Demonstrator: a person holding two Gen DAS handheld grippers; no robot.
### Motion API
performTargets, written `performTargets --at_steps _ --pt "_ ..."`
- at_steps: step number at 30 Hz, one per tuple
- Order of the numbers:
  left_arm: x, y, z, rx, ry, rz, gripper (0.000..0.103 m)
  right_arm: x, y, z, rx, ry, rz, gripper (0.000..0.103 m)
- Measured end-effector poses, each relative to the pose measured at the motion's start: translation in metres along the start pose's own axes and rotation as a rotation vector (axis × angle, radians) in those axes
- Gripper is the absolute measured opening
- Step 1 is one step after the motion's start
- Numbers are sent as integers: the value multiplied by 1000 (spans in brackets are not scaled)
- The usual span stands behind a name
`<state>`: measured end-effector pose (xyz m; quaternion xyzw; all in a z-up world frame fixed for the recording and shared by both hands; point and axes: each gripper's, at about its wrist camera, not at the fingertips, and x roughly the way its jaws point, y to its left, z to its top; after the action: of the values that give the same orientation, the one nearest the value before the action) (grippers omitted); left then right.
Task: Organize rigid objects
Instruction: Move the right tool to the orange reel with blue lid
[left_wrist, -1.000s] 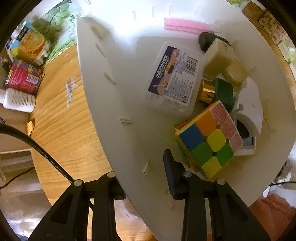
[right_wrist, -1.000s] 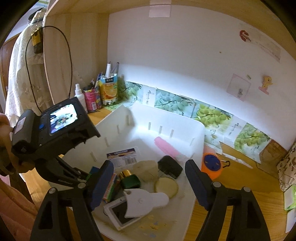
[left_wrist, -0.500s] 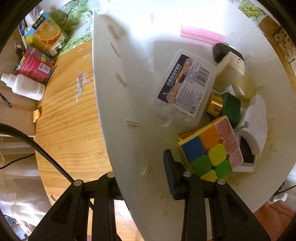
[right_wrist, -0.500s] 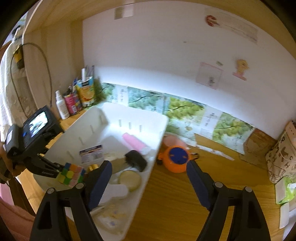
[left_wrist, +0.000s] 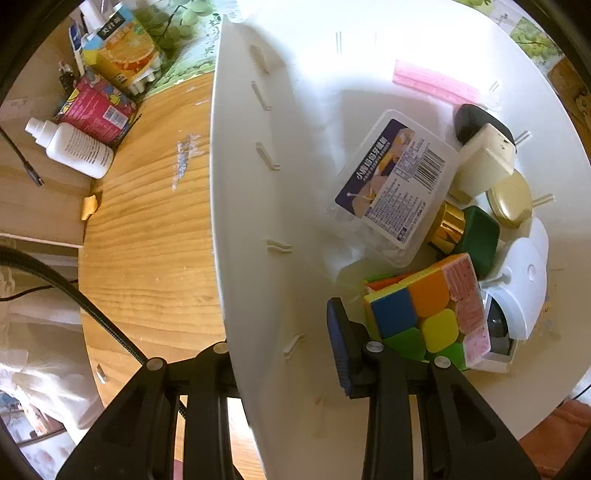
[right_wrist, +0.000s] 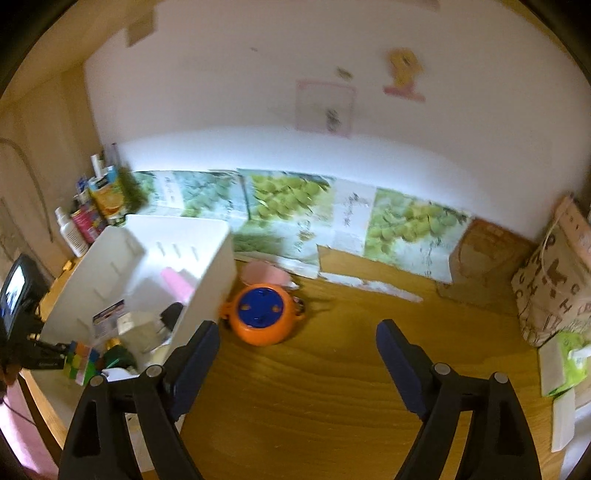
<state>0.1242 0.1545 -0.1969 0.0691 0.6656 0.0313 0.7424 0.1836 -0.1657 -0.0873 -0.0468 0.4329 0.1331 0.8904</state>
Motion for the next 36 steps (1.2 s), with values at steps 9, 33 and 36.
performTargets --at_steps 9,33,36 --pt "1 6 6 -62 17 13 35 64 -19 -4 120 155 75 87" --pt "4 17 3 -106 -6 8 35 128 1 -18 -146 85 312 87" --pt "3 18 2 -110 -11 5 36 136 5 -19 -158 86 328 87"
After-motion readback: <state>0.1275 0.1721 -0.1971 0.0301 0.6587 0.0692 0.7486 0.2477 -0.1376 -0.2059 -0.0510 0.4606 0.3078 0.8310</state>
